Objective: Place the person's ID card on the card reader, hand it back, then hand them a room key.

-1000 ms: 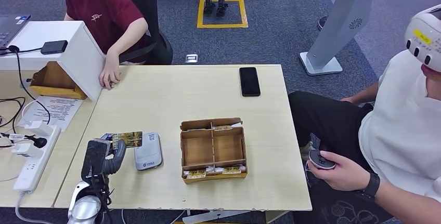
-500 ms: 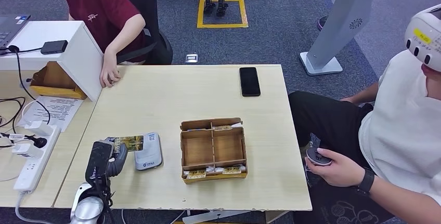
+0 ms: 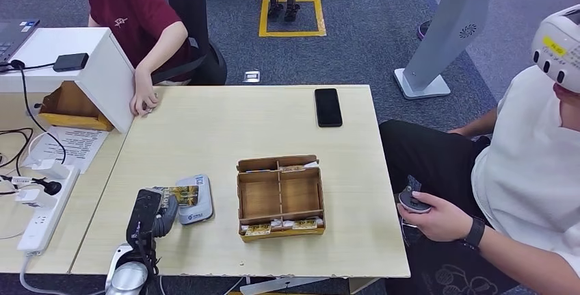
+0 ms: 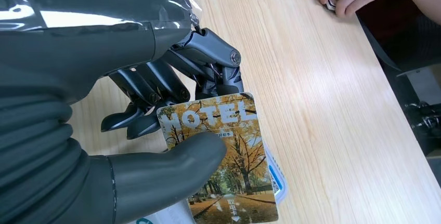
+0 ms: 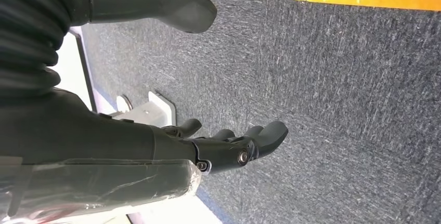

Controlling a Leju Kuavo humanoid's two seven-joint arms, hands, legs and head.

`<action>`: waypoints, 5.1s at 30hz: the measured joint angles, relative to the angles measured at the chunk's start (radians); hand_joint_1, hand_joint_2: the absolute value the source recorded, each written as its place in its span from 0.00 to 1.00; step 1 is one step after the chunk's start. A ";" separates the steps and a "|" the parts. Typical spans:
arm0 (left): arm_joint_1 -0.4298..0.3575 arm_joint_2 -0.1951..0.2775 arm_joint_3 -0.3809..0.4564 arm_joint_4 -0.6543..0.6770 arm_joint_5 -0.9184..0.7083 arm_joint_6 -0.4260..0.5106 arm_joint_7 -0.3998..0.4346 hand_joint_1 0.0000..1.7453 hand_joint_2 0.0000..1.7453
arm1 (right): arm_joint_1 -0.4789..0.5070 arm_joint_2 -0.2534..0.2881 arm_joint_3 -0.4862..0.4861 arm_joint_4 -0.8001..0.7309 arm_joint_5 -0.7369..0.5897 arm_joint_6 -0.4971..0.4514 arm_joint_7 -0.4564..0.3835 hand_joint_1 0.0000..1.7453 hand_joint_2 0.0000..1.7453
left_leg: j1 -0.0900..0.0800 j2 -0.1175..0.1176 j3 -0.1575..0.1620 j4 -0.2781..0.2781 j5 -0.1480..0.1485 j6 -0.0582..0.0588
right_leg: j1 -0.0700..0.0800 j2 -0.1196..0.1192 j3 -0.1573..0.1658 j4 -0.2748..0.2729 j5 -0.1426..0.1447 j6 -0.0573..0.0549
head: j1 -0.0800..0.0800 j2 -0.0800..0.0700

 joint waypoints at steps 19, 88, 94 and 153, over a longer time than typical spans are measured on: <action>-0.031 -0.035 -0.001 0.053 -0.081 0.048 0.012 1.00 1.00 | 0.000 0.006 -0.001 0.000 0.020 0.004 -0.008 0.00 1.00 | 0.000 0.000 0.000 0.000 0.000 0.000 | 0.000 0.000 0.000 0.000 0.000 0.000 | 0.000 0.000; -0.089 -0.031 0.051 0.152 -0.425 0.094 0.053 1.00 1.00 | -0.001 0.020 -0.074 0.000 0.095 0.015 -0.020 0.00 1.00 | 0.000 -0.001 0.003 0.000 0.000 0.000 | 0.000 -0.001 0.004 0.000 0.000 0.000 | 0.000 0.000; -0.086 -0.055 0.086 0.124 -0.049 -0.027 -0.081 1.00 1.00 | 0.000 0.020 -0.077 0.000 0.107 0.012 -0.020 0.00 1.00 | 0.000 -0.001 0.003 0.000 0.000 0.000 | 0.000 -0.001 0.003 0.000 0.000 0.000 | 0.000 0.000; -0.564 0.115 0.183 0.343 0.150 0.208 -0.223 0.00 1.00 | -0.027 0.048 -0.091 0.000 0.227 0.030 0.004 0.00 1.00 | 0.000 0.000 0.001 0.000 0.002 -0.001 | 0.000 0.000 0.002 0.001 0.001 -0.001 | 0.000 0.000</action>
